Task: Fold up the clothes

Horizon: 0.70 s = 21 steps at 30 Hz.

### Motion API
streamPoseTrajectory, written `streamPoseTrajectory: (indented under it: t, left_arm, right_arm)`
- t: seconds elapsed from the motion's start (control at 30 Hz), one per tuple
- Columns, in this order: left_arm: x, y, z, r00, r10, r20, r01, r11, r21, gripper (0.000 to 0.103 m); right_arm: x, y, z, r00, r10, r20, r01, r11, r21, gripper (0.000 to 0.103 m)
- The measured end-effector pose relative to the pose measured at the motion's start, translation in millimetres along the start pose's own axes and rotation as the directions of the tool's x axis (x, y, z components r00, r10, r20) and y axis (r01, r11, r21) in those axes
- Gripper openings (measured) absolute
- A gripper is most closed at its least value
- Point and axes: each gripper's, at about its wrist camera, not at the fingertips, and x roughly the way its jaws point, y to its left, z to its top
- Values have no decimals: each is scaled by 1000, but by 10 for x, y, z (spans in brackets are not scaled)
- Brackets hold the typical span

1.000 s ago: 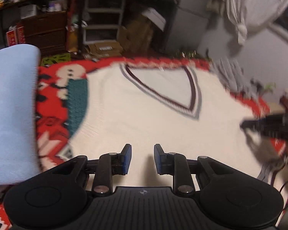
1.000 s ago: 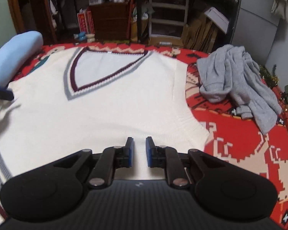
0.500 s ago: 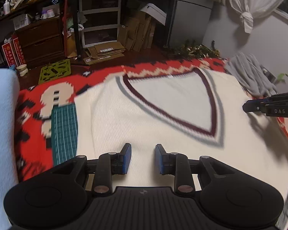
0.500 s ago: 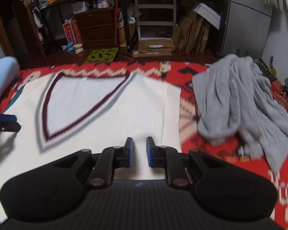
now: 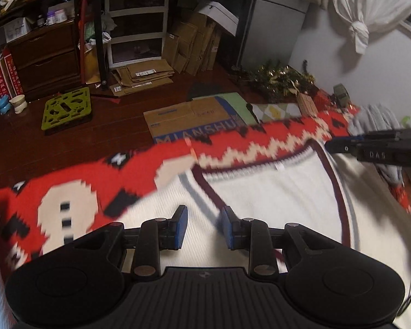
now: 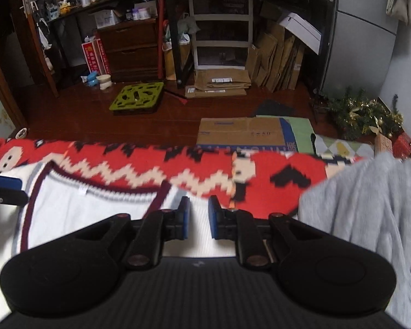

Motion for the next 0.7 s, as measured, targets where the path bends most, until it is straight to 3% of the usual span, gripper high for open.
streamPoseTrajectory:
  t: [0.17,0.33,0.43,0.57,0.63,0.7]
  left_arm:
    - [34,178,98,999,17,29,-14,995,-97,25]
    - [-196,313,-2,996,-61,73,69,990,-123,21]
    - [-207,338,-75,999,-21,49,26,994,-109,21]
    - [-247,442,-122,999,21,49,-14,991,-130,20]
    - [-296,500,-114,996,65,56,-56,988,-141,21]
    - [-390,588,-113,994,64,88,-50,987,-154,28]
  right_arm:
    - [-31,-107,48,1000,-7,13,7,998,59,16]
    - [-341,-256,-53,1000,10,14,-10,998,57,15]
    - [-357,-309,-196,1000,6,-26,-5,1000,12,15]
    - [-258,-356,-173,999,-42,5,42,999,16,12]
    - [-228,-407,-103,997,-77,8,77,996,39,16]
    - [-271,-486,-52,997,-77,21,75,995,73,17]
